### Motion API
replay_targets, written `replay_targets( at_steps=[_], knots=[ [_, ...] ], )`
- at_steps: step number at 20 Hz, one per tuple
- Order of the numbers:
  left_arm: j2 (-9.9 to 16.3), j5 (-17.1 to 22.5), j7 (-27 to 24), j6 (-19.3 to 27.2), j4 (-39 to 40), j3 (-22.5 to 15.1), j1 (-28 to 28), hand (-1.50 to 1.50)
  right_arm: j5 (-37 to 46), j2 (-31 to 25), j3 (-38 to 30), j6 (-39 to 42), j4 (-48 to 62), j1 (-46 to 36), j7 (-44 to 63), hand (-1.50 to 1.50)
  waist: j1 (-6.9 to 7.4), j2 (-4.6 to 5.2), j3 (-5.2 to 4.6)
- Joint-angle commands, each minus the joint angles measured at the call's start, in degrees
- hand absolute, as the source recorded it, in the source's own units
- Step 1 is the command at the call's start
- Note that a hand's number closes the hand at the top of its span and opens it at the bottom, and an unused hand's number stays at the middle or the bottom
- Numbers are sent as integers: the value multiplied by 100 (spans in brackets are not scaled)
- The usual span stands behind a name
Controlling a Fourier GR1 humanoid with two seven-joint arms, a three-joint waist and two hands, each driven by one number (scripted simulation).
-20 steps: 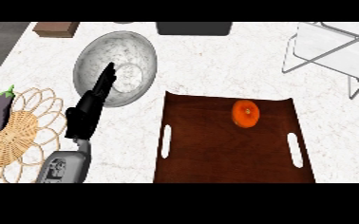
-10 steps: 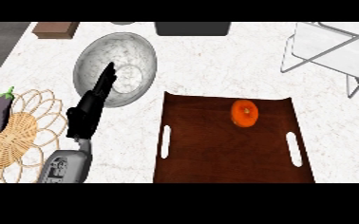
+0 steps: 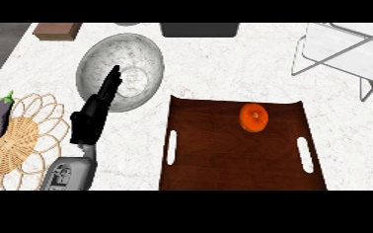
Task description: Pick the lemon from the tray and place it in the tiered shelf
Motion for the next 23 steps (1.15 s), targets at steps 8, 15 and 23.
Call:
replay_targets(
  at_steps=[8, 15, 23],
  knots=[
    [121, 4, 68, -52, -87, 85, 253, 0, -64, -713, -775, 905, -2219, 844, 1817, -150, -188, -35, -23],
    [135, 121, -59, -60, -145, 217, 528, 0, -1071, -1248, -1754, 2960, -3618, 2204, 2474, -150, -344, -73, -20],
    [180, 205, 367, -65, -254, 330, 135, 0, -2555, -847, -3642, 4495, -5329, 4053, 2329, -150, -424, -59, -11]
  ],
)
